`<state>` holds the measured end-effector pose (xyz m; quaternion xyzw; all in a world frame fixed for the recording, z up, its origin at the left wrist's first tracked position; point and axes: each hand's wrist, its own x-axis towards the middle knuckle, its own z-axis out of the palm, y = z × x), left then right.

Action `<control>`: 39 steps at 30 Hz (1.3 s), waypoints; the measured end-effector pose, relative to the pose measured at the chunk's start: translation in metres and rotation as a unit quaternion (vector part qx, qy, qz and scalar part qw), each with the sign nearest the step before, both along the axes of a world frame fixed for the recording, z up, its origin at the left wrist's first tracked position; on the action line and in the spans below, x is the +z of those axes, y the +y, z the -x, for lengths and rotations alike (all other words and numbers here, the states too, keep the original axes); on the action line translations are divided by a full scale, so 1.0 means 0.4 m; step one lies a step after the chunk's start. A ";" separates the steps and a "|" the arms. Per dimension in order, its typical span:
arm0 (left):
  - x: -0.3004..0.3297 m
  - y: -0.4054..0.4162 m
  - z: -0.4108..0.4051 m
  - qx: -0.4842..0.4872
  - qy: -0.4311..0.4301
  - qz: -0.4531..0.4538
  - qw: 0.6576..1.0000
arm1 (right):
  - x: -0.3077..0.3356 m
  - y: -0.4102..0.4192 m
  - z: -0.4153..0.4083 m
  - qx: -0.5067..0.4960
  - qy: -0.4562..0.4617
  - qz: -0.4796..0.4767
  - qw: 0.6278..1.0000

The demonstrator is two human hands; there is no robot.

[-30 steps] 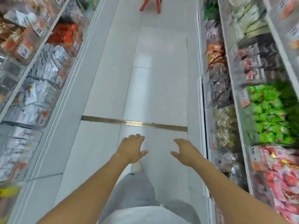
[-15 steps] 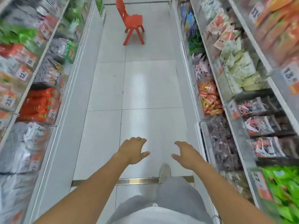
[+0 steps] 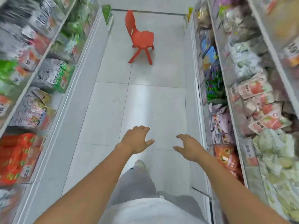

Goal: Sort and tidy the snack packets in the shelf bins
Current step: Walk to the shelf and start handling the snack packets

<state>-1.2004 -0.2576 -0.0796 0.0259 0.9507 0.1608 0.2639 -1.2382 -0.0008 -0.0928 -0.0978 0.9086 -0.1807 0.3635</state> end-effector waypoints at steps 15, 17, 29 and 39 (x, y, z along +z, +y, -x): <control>0.008 -0.082 1.297 -0.007 -0.019 0.024 1.000 | -0.025 -0.113 1.268 -0.031 0.009 0.050 0.998; 0.031 -0.094 1.439 0.006 -0.021 0.015 1.000 | -0.005 -0.126 1.420 -0.030 0.001 0.048 0.998; -0.026 -0.280 2.299 0.007 -0.017 -0.015 1.000 | -0.020 -0.305 2.266 -0.049 -0.011 0.020 0.999; -0.049 -0.240 2.930 -0.118 -0.057 0.005 0.991 | -0.027 -0.289 2.743 -0.145 -0.005 0.028 0.989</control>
